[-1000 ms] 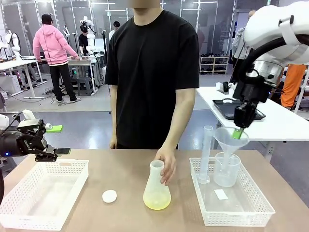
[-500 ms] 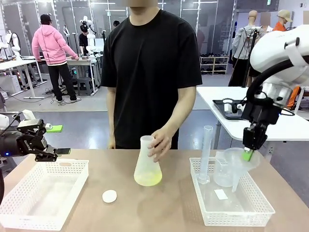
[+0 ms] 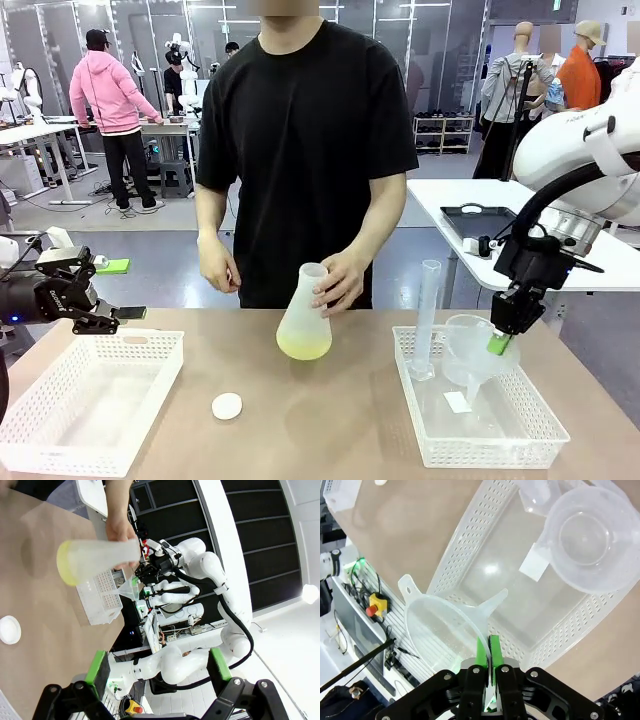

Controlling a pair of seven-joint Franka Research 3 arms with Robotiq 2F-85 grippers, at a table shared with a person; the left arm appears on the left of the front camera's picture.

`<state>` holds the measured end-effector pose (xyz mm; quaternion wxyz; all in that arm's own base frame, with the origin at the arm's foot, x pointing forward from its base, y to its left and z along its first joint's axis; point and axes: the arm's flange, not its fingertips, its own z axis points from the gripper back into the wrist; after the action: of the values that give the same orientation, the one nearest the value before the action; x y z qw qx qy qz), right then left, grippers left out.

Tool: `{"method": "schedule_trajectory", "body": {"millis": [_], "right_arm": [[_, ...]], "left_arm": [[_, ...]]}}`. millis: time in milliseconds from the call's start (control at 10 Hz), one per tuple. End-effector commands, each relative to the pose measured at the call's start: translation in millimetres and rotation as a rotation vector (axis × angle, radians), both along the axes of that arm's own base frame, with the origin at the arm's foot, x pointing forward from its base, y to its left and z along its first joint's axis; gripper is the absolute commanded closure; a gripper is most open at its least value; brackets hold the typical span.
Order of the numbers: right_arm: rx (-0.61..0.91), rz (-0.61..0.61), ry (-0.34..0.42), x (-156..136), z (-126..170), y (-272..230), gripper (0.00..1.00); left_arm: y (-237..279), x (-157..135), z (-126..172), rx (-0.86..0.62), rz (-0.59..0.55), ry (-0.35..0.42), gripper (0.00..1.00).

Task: Prepare the solutions needed for the experiment.
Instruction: Once the solution is in the Big flask , pick up the Plastic Funnel and place it back into the right Organizing basket.

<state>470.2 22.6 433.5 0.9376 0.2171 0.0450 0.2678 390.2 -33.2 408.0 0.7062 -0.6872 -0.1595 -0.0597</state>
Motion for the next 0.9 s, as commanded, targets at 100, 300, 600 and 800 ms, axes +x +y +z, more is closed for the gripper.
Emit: {"method": "schedule_trajectory", "body": {"millis": [100, 300, 600, 800], "right_arm": [[-0.003, -0.051, -0.005, 2.1, -9.8, 0.4, 0.96], [-0.014, -0.064, 0.016, 2.3, -10.9, -2.6, 0.96], [-0.003, -0.099, 0.036, 3.6, -14.4, -7.1, 0.68], [-0.009, -0.115, 0.046, 3.2, -15.2, -7.1, 0.48]], "left_arm": [[0.2, -1.1, 2.2, -0.008, -0.012, 0.001, 0.00], [0.2, -1.1, 2.2, -0.008, -0.012, 0.001, 0.00], [0.2, -1.1, 2.2, -0.008, -0.012, 0.001, 0.00], [0.2, -1.1, 2.2, -0.008, -0.012, 0.001, 0.00]]}}
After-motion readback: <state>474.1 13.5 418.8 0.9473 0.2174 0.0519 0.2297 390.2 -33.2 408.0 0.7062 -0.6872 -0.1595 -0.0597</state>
